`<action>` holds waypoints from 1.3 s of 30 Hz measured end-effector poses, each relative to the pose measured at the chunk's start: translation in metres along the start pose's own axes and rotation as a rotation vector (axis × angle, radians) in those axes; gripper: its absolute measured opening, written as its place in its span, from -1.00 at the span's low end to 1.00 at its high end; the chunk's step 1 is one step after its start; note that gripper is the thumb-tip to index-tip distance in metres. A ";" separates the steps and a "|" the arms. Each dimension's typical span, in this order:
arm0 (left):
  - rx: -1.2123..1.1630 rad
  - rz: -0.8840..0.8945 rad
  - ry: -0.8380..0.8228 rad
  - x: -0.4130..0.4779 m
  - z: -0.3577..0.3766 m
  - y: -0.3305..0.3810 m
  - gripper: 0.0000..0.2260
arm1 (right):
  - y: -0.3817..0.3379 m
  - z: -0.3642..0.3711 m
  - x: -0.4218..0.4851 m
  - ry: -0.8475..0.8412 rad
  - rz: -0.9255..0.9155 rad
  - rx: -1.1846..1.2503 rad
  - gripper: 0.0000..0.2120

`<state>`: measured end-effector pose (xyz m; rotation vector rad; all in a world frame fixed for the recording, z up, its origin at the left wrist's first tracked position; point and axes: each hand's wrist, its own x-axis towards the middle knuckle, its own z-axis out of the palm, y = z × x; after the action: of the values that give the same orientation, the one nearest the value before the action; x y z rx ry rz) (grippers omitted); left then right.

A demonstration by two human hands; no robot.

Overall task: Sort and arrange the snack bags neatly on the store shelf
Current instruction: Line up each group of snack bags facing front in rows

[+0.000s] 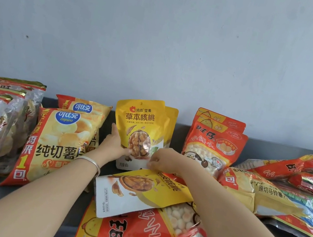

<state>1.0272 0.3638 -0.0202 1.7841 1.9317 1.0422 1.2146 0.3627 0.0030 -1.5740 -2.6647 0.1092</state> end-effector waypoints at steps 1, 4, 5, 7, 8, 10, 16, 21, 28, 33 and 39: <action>0.004 -0.024 0.008 -0.003 -0.004 0.001 -0.01 | 0.000 0.000 -0.003 0.013 -0.011 0.004 -0.65; 0.016 -0.043 0.006 -0.013 -0.012 0.005 -0.06 | -0.003 -0.001 -0.015 0.057 -0.049 0.036 -0.68; 0.022 -0.045 -0.005 -0.018 -0.014 0.008 -0.10 | -0.005 -0.001 -0.019 0.070 -0.063 0.047 -0.69; 0.025 -0.036 -0.030 -0.030 -0.015 0.012 -0.20 | -0.008 -0.001 -0.027 0.085 -0.087 0.062 -0.69; 0.025 -0.022 -0.040 -0.037 -0.014 0.014 -0.23 | -0.010 -0.001 -0.031 0.088 -0.099 0.070 -0.69; 0.054 0.023 -0.044 -0.051 -0.014 0.020 -0.32 | -0.013 -0.002 -0.038 0.093 -0.121 0.078 -0.70; 0.117 0.106 -0.061 -0.081 -0.016 0.034 -0.61 | -0.016 -0.005 -0.063 0.100 -0.155 0.093 -0.69; 0.132 0.177 -0.106 -0.109 -0.014 0.043 -0.68 | -0.018 -0.001 -0.075 0.111 -0.177 0.109 -0.69; 0.240 0.220 -0.285 -0.137 -0.018 0.041 -0.53 | -0.020 0.002 -0.089 0.131 -0.142 0.147 -0.68; 0.318 0.273 -0.364 -0.146 -0.018 0.041 -0.51 | -0.028 0.001 -0.095 0.129 -0.104 0.140 -0.66; 0.272 0.355 -0.350 -0.151 -0.022 0.031 -0.46 | -0.046 0.000 -0.108 0.135 -0.061 0.104 -0.67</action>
<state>1.0613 0.2117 -0.0209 2.3393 1.6382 0.5221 1.2263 0.2460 0.0069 -1.4159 -2.5569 0.1311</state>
